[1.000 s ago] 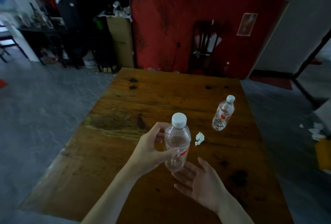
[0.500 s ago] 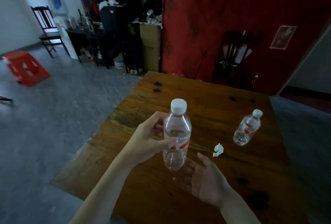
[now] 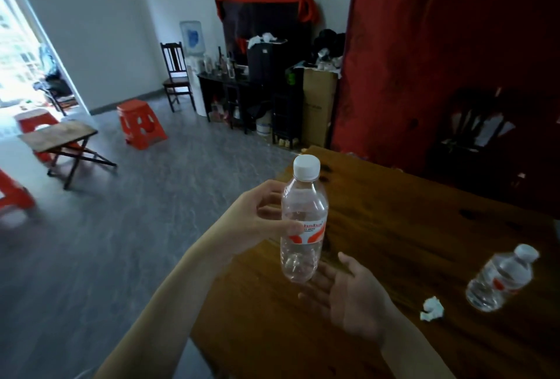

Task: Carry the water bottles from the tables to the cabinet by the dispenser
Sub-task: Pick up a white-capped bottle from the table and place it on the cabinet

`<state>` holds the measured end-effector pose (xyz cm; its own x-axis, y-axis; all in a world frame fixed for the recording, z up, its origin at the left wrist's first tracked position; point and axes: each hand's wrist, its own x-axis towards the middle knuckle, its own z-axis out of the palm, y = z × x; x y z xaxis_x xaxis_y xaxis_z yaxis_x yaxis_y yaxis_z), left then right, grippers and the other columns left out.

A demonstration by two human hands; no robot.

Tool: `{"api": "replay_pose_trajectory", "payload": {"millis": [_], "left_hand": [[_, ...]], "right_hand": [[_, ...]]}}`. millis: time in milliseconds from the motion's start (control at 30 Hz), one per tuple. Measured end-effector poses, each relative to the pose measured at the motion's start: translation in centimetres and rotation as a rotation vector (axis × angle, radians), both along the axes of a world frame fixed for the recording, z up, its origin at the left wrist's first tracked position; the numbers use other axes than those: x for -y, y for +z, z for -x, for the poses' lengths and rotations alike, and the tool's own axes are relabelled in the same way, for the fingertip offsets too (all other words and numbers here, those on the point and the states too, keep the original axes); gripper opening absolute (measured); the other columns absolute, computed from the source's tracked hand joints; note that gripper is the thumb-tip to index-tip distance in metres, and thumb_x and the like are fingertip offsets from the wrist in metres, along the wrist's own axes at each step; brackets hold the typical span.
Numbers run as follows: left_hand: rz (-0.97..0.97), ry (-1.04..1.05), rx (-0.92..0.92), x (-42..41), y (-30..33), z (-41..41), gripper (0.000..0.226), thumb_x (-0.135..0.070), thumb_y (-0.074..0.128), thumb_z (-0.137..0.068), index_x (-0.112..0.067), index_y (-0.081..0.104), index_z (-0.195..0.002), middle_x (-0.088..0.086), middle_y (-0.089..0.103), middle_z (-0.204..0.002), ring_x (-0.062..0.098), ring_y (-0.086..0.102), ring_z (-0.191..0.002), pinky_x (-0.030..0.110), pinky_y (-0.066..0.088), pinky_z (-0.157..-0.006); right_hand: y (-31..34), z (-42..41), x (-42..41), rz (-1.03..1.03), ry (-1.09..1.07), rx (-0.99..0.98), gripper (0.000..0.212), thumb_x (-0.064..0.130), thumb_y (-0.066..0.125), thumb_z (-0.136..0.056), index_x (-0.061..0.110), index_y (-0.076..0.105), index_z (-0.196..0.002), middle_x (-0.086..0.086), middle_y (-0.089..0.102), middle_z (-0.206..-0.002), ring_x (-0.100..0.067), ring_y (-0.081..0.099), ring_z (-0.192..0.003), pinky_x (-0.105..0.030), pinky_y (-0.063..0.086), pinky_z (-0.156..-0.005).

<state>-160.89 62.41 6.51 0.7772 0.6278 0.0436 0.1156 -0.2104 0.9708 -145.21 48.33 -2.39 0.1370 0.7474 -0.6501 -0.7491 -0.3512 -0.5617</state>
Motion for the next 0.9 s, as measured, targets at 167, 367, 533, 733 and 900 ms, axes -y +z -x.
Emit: {"api": "replay_pose_trajectory", "payload": {"millis": [167,367,533,733,900], "left_hand": [[0.007,0.100,0.053,-1.8,-0.4,4.1,0.065,-0.029,0.095,-0.059,-0.026,0.065,-0.117,-0.002,0.075,-0.107,0.017,0.073,-0.102,0.037,0.059,-0.091],[0.029,0.200,0.138,-4.9,-0.7,11.3,0.059,-0.023,0.091,-0.067,-0.020,0.063,-0.119,-0.010,0.074,-0.105,0.010,0.070,-0.102,0.031,0.059,-0.085],[0.026,0.265,0.184,-8.2,-0.9,18.0,0.057,-0.026,0.086,-0.070,-0.021,0.063,-0.122,0.001,0.072,-0.116,0.020,0.068,-0.111,0.038,0.059,-0.091],[0.052,0.386,0.300,-12.2,-1.5,25.8,0.060,-0.031,0.083,-0.068,-0.019,0.062,-0.122,0.006,0.071,-0.120,0.028,0.069,-0.113,0.040,0.059,-0.087],[0.032,0.457,0.294,-15.5,-1.3,31.5,0.058,-0.035,0.084,-0.064,-0.021,0.064,-0.117,0.005,0.071,-0.118,0.028,0.071,-0.108,0.037,0.059,-0.082]], "right_hand": [[0.4,3.6,-3.5,0.006,0.060,0.008,0.061,0.052,0.025,-0.103,0.007,0.055,-0.131,-0.021,0.071,-0.117,-0.038,0.061,-0.118,-0.048,0.047,-0.099],[0.9,9.7,-8.8,-0.007,0.151,0.008,0.062,0.051,0.026,-0.103,0.004,0.057,-0.129,-0.023,0.071,-0.117,-0.039,0.061,-0.116,-0.049,0.048,-0.091],[1.4,16.1,-13.5,-0.024,0.223,-0.013,0.060,0.048,0.030,-0.103,0.003,0.058,-0.127,-0.024,0.070,-0.117,-0.039,0.061,-0.115,-0.049,0.048,-0.088],[1.3,23.8,-19.3,-0.046,0.314,-0.049,0.062,0.045,0.031,-0.103,-0.004,0.061,-0.127,-0.025,0.069,-0.119,-0.039,0.063,-0.109,-0.048,0.046,-0.096],[0.7,29.4,-23.1,-0.037,0.375,-0.114,0.064,0.047,0.034,-0.100,-0.006,0.059,-0.127,-0.025,0.068,-0.122,-0.039,0.073,-0.094,-0.043,0.060,-0.075]]}}
